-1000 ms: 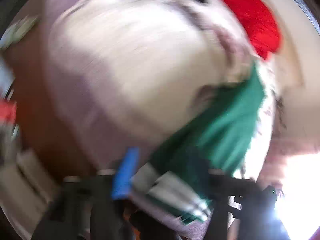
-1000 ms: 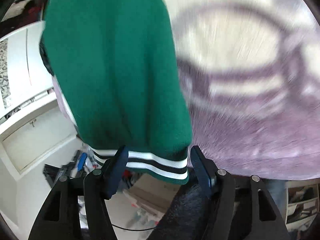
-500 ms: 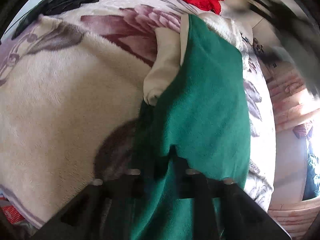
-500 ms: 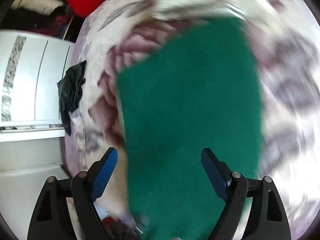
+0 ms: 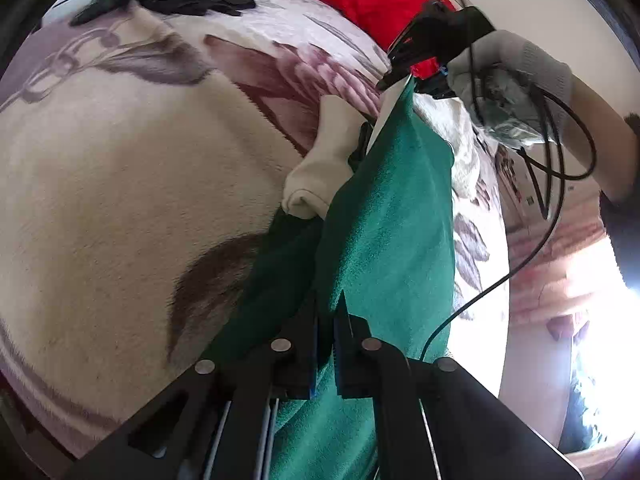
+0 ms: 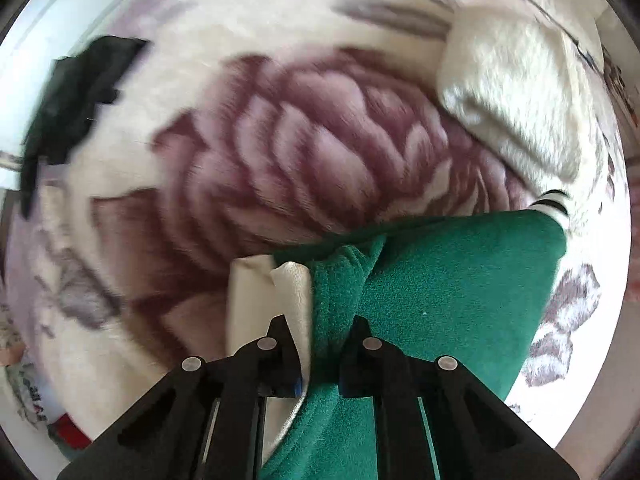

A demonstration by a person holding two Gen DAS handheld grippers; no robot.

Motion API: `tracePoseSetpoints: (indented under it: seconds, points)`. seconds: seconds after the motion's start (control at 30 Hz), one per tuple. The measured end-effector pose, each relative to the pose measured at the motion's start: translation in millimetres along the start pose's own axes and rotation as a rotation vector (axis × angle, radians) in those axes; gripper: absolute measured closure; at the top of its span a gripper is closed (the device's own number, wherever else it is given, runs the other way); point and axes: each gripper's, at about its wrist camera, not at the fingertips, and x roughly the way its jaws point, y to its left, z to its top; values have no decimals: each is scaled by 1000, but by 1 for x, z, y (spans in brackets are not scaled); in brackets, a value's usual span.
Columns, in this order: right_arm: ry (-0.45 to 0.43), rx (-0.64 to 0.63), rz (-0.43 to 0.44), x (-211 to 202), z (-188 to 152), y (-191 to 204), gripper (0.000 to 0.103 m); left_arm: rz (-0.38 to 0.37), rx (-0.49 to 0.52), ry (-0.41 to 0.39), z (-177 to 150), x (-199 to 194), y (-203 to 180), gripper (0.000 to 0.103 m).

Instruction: Fold large clothes

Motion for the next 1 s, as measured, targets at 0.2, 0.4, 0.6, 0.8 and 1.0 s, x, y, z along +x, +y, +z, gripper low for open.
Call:
tracePoseSetpoints:
  seconds: [0.2,0.4,0.6,0.8,1.0]
  points:
    - [106,-34,70,54,4,50,77,-29,-197,106,7,23,54,94]
    - [96,113,606,17,-8,-26,33,-48,-184,159,40,4,41,83]
    - [-66,290,443,-29,-73,-180,33,-56,-37,91,117,31,-23,74]
    - [-35,506,466,14,-136,-262,41,143,123,252,139,134,-46,96]
    - [32,377,578,47,-182,-214,42,181,112,283,137,157,-16,98]
